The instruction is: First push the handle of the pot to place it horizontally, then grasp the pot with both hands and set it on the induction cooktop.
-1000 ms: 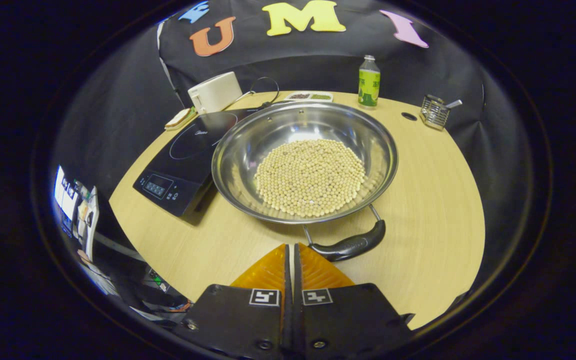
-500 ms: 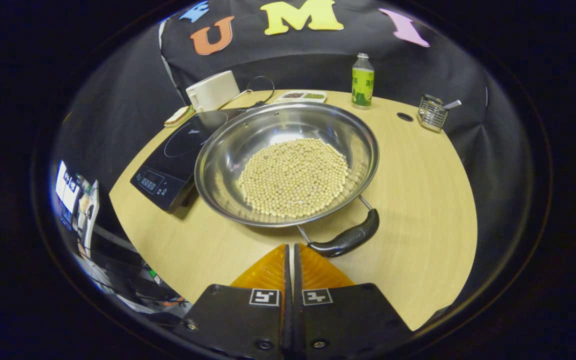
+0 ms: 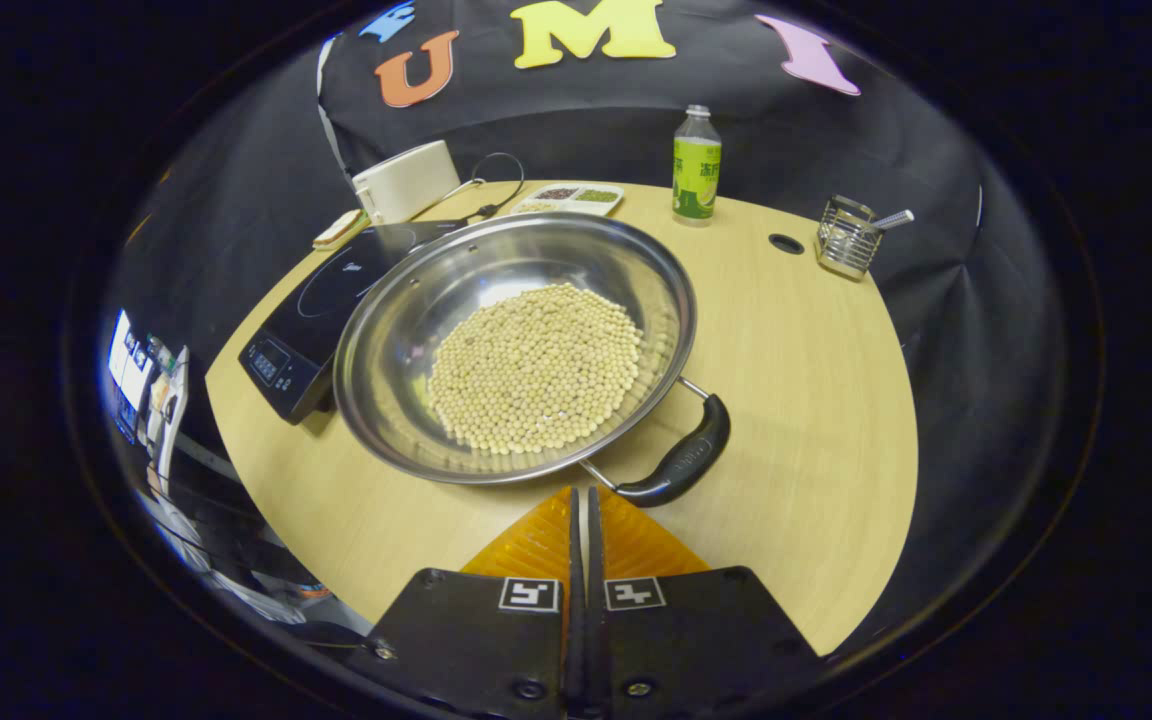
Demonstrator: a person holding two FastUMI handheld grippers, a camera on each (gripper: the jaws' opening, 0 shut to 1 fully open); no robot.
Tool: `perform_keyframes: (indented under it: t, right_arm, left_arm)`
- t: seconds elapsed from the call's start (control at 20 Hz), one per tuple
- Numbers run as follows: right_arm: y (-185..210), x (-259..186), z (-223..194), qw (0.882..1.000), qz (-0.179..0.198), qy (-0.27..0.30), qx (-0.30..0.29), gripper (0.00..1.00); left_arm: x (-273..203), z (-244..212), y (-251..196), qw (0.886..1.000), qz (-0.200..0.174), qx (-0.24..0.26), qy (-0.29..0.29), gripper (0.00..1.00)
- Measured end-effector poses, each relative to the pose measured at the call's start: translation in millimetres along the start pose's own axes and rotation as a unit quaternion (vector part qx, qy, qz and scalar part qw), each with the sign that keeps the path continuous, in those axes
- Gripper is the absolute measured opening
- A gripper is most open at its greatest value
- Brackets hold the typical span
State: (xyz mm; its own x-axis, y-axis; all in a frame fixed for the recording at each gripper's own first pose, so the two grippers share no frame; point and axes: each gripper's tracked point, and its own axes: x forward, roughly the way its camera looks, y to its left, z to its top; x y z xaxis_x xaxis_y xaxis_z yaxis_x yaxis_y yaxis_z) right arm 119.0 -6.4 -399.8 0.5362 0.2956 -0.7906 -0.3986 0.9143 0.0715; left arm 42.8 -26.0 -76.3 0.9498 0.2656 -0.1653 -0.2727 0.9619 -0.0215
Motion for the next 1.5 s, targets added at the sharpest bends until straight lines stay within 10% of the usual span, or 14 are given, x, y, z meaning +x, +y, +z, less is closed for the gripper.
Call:
perform_keyframes:
  t: [0.8,1.5]
  right_arm:
    - [-70.2,16.4,34.7,0.999,-0.017,-0.01,-0.033,0.04]
    - [-55.8,-28.7,31.4,0.995,-0.075,-0.062,0.019,0.04]
  left_arm:
    - [25.2,-12.2,-43.4,1.0,0.025,0.002,0.011,0.96]
    - [14.2,-9.6,-36.7,0.999,-0.035,0.014,0.005,0.96]
